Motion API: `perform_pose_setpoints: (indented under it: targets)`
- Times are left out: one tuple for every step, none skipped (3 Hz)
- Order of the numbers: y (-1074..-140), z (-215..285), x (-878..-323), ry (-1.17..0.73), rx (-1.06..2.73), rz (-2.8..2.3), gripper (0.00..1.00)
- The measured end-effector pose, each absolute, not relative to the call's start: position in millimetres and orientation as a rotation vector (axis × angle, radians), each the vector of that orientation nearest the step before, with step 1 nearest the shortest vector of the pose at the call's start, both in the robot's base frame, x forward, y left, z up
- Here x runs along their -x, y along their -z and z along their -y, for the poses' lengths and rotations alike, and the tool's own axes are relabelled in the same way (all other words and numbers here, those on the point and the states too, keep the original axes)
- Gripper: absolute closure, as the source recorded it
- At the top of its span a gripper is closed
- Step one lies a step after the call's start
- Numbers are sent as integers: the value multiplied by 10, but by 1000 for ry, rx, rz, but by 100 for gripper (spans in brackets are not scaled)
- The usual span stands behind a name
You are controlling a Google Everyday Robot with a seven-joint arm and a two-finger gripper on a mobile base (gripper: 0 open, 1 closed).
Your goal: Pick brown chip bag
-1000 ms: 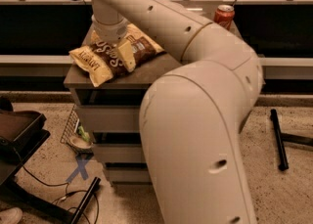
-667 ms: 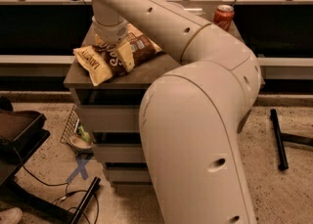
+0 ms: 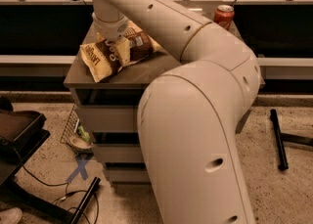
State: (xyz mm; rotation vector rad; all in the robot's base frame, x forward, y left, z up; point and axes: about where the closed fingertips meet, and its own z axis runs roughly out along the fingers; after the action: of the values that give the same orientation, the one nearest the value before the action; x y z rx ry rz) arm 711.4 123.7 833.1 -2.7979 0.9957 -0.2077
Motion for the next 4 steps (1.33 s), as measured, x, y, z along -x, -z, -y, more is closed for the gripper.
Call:
perform_pose_setpoints:
  targets:
    - [-8349, -1237, -7114, 208, 2798, -996, 100]
    - [-8350, -1237, -7114, 207, 2798, -995, 100]
    - [-8366, -1237, -7114, 207, 2797, -995, 100]
    - [-8382, -1237, -7114, 207, 2797, -995, 100]
